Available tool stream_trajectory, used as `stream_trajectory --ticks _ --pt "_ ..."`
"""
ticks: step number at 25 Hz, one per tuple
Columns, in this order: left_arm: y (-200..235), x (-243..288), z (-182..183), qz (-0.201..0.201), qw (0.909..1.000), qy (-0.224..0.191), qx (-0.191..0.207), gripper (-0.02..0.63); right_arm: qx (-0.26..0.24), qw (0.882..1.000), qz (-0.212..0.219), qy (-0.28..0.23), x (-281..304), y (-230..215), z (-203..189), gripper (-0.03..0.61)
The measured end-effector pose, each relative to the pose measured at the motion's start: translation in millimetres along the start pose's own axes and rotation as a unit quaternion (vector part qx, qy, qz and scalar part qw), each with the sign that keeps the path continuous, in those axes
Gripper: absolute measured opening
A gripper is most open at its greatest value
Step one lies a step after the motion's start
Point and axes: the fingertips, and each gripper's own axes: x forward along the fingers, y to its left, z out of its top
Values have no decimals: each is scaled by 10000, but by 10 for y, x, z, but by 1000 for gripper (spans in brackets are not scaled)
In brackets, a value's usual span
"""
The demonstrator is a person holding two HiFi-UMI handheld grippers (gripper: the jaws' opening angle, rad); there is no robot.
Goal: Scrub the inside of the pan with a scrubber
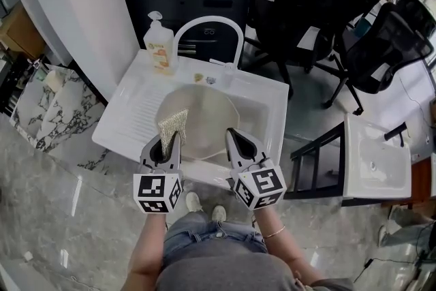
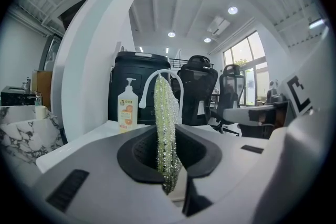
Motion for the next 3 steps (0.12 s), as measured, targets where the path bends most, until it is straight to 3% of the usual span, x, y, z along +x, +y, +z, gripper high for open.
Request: stream_trajectory --ticks 3 --pt "-55 -47 15 35 10000 -41 -43 66 -19 10000 49 -25 -69 -15 17 9"
